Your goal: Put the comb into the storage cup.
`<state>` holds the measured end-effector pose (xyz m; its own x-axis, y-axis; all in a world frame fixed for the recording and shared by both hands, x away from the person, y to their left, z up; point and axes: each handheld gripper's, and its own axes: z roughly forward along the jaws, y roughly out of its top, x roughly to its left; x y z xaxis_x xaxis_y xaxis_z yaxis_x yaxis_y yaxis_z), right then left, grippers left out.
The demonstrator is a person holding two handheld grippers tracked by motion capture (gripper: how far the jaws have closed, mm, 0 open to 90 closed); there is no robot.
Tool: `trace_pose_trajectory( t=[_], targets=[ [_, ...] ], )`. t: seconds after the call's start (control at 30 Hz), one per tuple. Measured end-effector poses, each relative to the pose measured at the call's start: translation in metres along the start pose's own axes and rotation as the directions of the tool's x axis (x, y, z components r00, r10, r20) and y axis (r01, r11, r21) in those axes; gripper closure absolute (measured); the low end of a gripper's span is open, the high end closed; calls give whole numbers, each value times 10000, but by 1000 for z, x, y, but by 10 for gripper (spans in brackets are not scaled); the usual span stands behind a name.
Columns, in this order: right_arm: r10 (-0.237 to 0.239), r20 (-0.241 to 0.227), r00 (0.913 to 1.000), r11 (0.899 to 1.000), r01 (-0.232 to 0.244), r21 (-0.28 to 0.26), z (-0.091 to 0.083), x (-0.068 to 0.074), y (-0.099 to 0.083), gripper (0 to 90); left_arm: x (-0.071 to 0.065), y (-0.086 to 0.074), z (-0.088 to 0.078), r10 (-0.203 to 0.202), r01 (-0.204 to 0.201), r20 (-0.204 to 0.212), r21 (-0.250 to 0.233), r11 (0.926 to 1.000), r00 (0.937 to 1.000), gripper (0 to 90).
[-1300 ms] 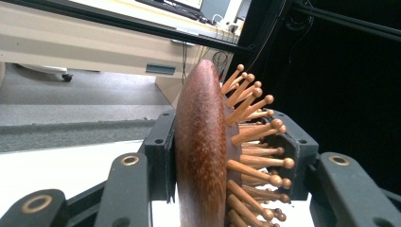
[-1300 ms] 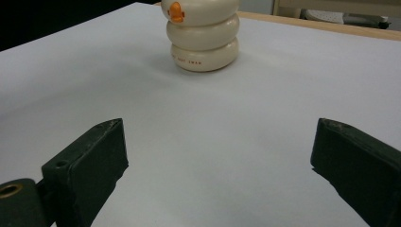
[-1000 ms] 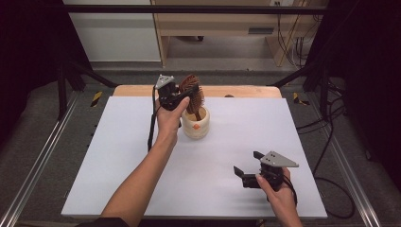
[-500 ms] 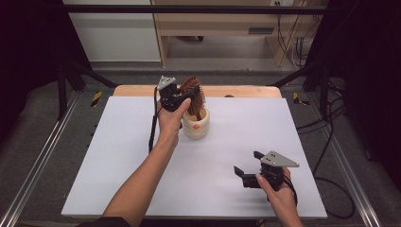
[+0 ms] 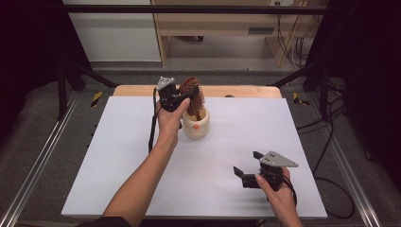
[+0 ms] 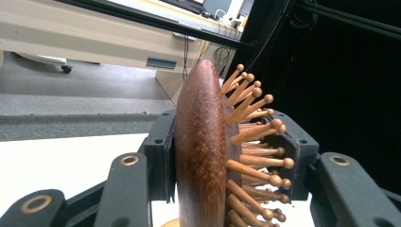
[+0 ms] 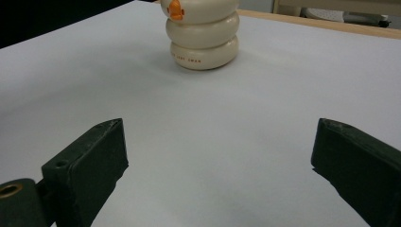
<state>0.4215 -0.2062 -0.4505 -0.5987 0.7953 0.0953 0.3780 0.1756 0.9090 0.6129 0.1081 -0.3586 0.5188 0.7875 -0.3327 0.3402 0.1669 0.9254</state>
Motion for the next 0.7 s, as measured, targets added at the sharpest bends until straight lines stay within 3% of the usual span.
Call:
trace_pose_trajectory(
  t=[0.7],
  targets=[
    [-7, 14, 10000, 10000, 7, 56, 0, 0, 0, 47, 7, -1, -1, -293, 293, 33, -41, 9996, 9996, 490]
  ],
)
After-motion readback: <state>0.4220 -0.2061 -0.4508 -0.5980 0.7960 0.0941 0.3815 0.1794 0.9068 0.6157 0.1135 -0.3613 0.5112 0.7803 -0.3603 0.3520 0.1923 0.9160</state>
